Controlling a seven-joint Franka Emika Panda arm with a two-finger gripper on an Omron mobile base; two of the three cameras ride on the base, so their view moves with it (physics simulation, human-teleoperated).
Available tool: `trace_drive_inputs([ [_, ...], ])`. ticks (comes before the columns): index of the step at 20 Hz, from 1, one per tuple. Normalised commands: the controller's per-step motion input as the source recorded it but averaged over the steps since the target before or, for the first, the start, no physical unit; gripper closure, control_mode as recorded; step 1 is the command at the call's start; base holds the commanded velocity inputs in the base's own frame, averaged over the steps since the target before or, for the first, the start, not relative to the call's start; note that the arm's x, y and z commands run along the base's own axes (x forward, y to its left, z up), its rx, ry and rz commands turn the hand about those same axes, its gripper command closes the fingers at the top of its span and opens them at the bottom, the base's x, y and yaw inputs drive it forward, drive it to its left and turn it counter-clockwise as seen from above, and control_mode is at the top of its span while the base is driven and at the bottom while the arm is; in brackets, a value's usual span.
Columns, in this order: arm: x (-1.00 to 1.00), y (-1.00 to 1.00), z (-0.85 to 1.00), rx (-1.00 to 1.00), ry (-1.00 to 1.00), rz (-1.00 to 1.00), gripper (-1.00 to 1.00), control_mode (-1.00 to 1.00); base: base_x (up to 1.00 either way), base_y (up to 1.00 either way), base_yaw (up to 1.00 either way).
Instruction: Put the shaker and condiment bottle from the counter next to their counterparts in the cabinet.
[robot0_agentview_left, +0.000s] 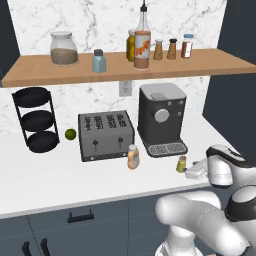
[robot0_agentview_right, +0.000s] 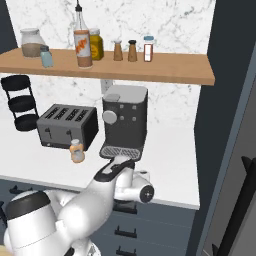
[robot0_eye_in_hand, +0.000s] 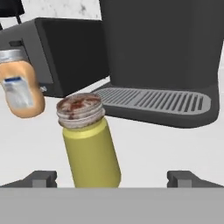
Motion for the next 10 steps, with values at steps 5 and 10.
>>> trace_drive_inputs([
  [5, 0.17, 0.00, -0.22, 0.06, 0.05, 0.00, -1.00, -1.00, 0.00, 0.00, 0.00],
  [10, 0.01, 0.02, -0.16, 0.08, -0.01, 0.04, -1.00, -1.00, 0.00, 0.00, 0.00],
])
